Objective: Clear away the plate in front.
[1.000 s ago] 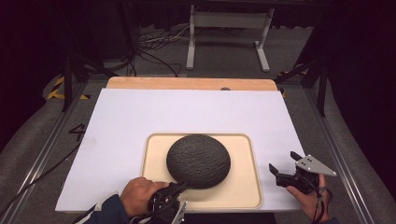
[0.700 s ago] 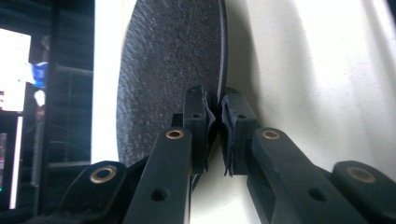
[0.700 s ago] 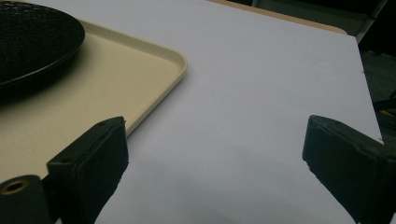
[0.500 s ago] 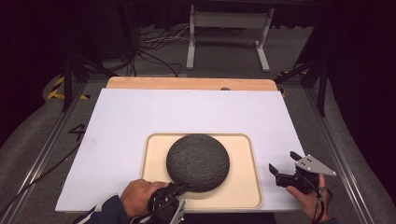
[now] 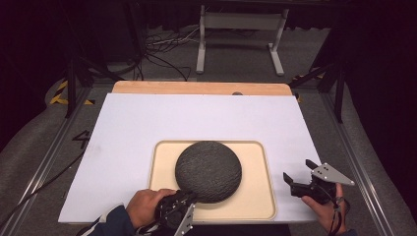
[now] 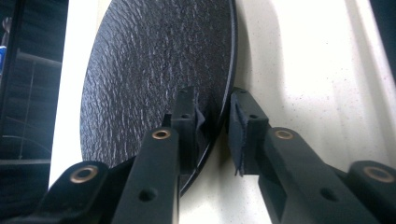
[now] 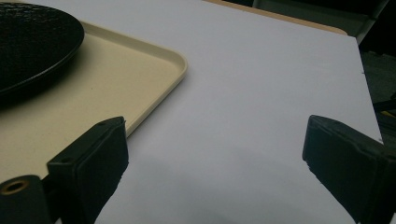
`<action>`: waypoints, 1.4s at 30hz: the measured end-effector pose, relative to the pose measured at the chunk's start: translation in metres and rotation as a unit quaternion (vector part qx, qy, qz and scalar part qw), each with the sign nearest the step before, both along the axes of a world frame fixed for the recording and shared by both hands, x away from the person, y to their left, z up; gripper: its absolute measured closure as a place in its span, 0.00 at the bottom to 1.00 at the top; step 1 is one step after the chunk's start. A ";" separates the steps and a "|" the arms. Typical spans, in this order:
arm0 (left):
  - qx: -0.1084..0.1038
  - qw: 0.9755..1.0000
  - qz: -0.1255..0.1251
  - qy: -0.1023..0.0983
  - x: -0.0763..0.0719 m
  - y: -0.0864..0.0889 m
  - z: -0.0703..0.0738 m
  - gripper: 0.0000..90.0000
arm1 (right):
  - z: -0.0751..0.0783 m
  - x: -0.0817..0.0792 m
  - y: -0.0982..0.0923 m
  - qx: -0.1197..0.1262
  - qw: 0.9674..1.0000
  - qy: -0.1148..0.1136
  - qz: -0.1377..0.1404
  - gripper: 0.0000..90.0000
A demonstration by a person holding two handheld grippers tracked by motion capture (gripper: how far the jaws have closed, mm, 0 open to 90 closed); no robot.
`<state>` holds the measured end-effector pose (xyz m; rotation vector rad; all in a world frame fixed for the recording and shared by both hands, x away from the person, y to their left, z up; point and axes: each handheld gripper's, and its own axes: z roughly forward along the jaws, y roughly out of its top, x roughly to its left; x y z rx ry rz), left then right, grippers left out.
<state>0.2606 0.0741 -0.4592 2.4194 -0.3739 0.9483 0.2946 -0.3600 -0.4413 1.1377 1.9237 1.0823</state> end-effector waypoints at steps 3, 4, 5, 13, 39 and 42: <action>-0.016 1.000 0.000 0.017 -0.001 0.004 0.003 0.79 | 0.000 0.000 0.000 0.000 1.000 0.000 0.000 0.08; -0.021 1.000 -0.007 0.017 -0.001 0.006 0.005 0.76 | 0.000 0.000 0.000 0.000 1.000 0.000 0.000 0.08; -0.036 0.999 -0.012 0.023 -0.001 0.008 0.008 0.76 | 0.000 0.000 0.000 0.000 1.000 0.000 0.001 0.08; -0.069 0.997 0.005 0.034 0.005 0.019 0.020 0.74 | -0.001 0.000 0.001 -0.001 1.000 0.002 0.002 0.08; -0.159 0.983 0.080 0.046 0.041 0.035 0.034 0.41 | -0.002 0.002 0.000 -0.003 1.000 0.003 0.005 0.08; -0.170 0.980 0.095 0.047 0.043 0.036 0.033 0.33 | -0.002 0.002 0.001 -0.003 1.000 0.003 0.005 0.08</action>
